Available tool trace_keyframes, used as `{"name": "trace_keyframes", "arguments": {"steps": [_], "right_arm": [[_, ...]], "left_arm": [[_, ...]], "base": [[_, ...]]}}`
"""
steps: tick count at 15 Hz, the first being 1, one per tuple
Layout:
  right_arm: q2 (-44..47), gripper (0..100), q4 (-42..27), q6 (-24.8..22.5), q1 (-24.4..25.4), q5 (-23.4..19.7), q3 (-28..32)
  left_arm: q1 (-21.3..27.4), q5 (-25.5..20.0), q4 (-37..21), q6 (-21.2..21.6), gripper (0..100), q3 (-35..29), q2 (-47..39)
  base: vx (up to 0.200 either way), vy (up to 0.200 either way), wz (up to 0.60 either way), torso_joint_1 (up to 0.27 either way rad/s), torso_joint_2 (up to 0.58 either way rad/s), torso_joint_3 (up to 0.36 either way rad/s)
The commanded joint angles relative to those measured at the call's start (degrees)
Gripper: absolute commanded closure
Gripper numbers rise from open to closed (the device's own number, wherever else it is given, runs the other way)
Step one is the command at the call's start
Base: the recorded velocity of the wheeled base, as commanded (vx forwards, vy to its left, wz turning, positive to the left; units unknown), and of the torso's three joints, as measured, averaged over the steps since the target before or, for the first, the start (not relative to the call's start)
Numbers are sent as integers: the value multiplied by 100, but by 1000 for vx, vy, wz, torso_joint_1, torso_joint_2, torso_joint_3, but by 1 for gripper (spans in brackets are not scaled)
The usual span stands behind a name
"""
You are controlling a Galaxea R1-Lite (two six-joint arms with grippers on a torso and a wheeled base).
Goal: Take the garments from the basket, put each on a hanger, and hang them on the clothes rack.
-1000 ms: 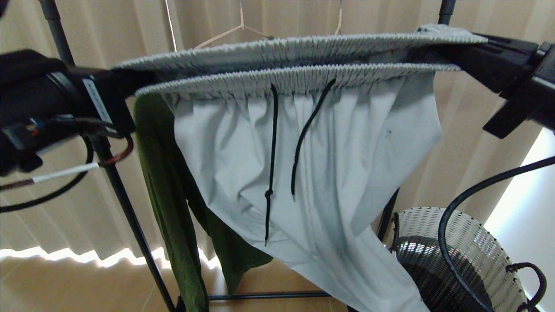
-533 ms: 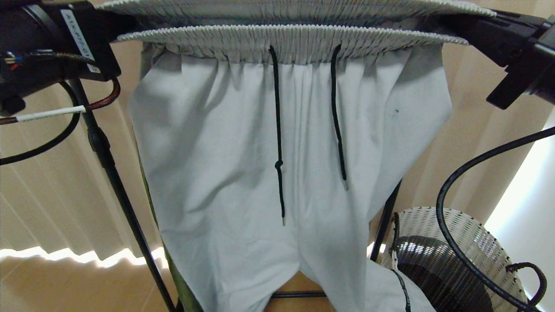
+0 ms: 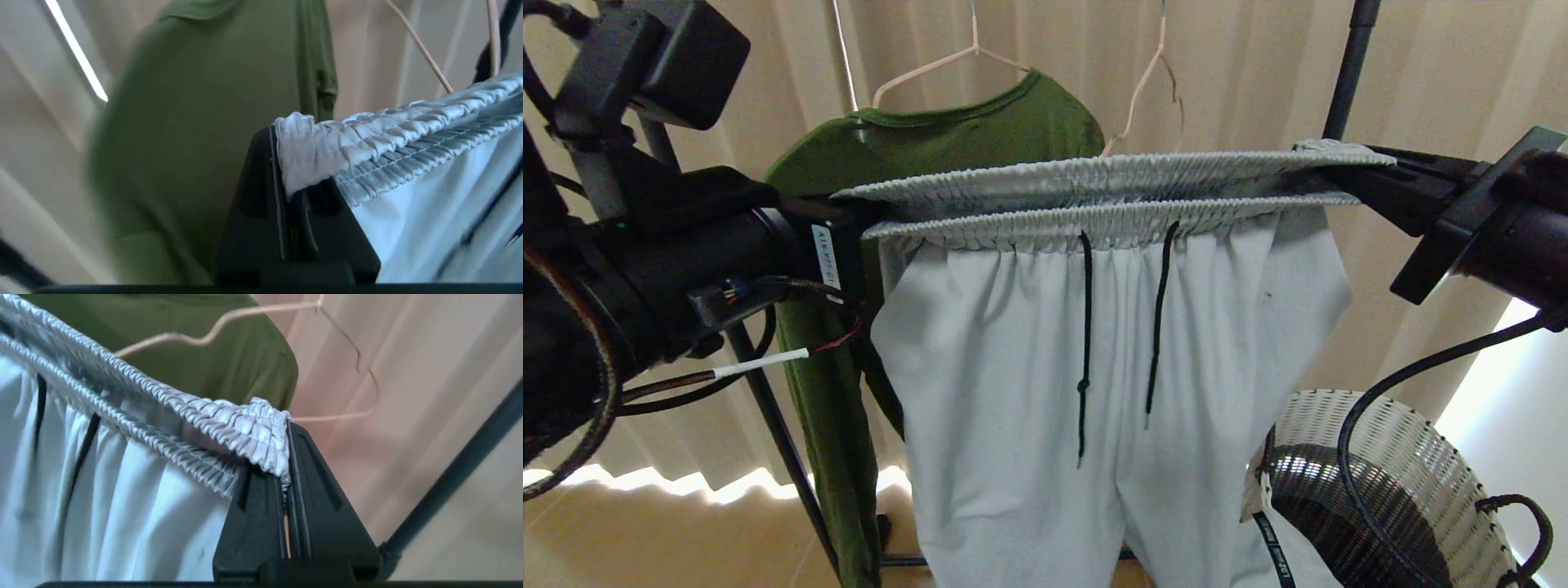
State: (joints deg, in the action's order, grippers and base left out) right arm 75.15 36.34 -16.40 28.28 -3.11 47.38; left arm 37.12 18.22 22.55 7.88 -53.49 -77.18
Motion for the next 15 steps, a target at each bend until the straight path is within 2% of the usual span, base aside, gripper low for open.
{"name": "trace_keyframes", "arguments": {"steps": [1, 6, 11, 14, 15], "right_arm": [[-1, 100, 5, 5, -16, -6, -45], [8, 100, 13, 5, -25, -14, -36], [-396, 100, -162, 5, -7, 74, -362], [-932, 100, -1024, 119, 257, 56, -397], [-1126, 100, -1305, 444, 459, 56, -397]], "left_arm": [[32, -12, 91, 21, 100, -3, -113], [32, -12, 144, 47, 100, -390, -96], [32, -3, 153, 12, 100, -188, -350], [6, 23, 285, 12, 100, -293, -790], [-21, 41, 434, 12, 100, -346, -957]], "base": [[0, 0, 0, 0, 0, 0], [0, 0, 0, 0, 0, 0], [0, 0, 0, 0, 0, 0], [0, 0, 0, 0, 0, 0], [0, 0, 0, 0, 0, 0]]}}
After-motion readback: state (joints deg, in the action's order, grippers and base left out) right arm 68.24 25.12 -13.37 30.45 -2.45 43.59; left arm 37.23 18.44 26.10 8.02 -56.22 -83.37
